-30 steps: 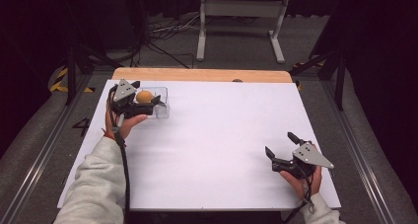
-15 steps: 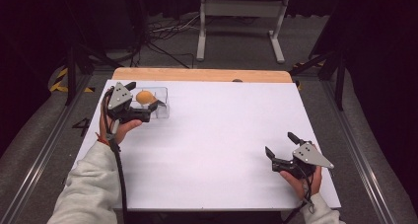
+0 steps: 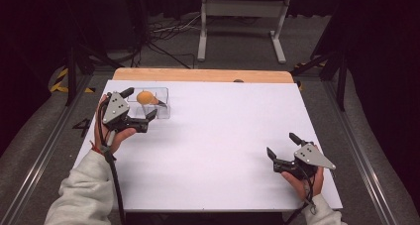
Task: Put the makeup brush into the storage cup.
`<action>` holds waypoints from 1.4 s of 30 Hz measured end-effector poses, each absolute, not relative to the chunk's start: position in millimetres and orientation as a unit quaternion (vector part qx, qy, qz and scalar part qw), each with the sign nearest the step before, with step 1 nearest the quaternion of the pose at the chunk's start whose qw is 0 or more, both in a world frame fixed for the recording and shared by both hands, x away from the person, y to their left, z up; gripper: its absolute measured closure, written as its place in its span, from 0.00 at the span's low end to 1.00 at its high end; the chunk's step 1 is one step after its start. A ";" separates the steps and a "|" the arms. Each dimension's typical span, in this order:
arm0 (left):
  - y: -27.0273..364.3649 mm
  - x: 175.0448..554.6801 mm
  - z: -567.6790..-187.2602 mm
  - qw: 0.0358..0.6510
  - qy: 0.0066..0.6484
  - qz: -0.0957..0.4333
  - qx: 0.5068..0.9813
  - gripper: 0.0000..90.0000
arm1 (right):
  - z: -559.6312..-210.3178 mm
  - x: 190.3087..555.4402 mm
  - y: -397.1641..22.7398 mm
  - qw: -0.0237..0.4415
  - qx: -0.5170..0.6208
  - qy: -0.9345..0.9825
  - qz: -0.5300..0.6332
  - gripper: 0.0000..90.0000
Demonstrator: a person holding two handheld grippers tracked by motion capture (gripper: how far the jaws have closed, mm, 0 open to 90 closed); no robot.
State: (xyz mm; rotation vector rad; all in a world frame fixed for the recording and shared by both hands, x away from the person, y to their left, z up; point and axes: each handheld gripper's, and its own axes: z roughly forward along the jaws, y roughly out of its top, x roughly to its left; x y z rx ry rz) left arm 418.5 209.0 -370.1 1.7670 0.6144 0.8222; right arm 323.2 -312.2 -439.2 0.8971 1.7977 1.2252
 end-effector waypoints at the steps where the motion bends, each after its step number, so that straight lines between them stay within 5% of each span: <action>1: 209.2 416.6 -370.2 0.521 0.255 0.343 0.738 0.01 | -439.2 323.2 -312.2 0.384 0.352 0.705 0.481 0.11; 42: 212.6 370.2 -417.5 0.529 0.239 0.286 0.762 0.02 | -438.3 321.7 -311.8 0.383 0.347 0.705 0.486 0.11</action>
